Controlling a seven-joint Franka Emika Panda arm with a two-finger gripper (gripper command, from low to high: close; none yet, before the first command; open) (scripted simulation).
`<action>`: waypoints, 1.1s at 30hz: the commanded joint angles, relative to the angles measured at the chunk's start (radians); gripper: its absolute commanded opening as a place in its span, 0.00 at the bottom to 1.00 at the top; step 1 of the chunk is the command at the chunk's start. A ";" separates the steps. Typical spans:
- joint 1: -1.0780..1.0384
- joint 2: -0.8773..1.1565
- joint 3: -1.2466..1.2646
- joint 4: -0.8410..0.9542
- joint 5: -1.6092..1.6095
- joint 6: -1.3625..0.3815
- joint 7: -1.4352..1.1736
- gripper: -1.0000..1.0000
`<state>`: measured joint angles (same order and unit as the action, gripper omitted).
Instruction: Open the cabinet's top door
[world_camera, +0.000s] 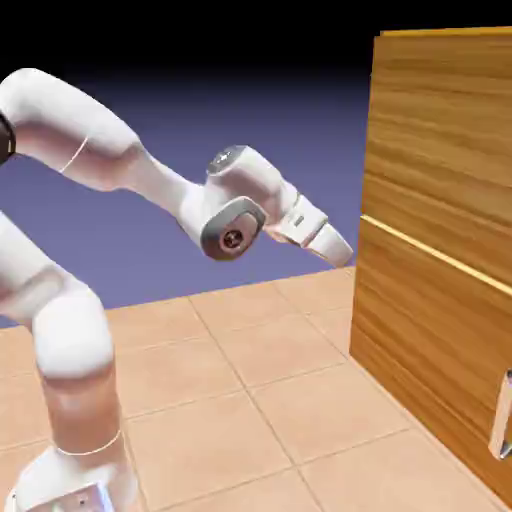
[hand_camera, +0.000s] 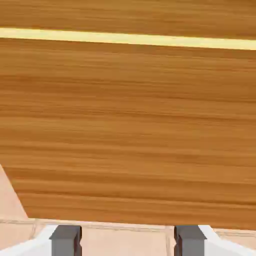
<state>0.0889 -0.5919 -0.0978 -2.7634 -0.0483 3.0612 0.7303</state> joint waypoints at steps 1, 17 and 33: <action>0.029 -0.008 -0.036 0.017 -0.018 0.009 -0.004 0.50; 0.485 -0.138 -0.616 0.293 -0.304 0.152 -0.068 0.50; 0.941 -0.268 -1.196 0.569 -0.591 0.296 -0.132 0.50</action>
<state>1.0294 -0.8604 -1.2940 -2.1940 -0.6389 3.3569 0.5987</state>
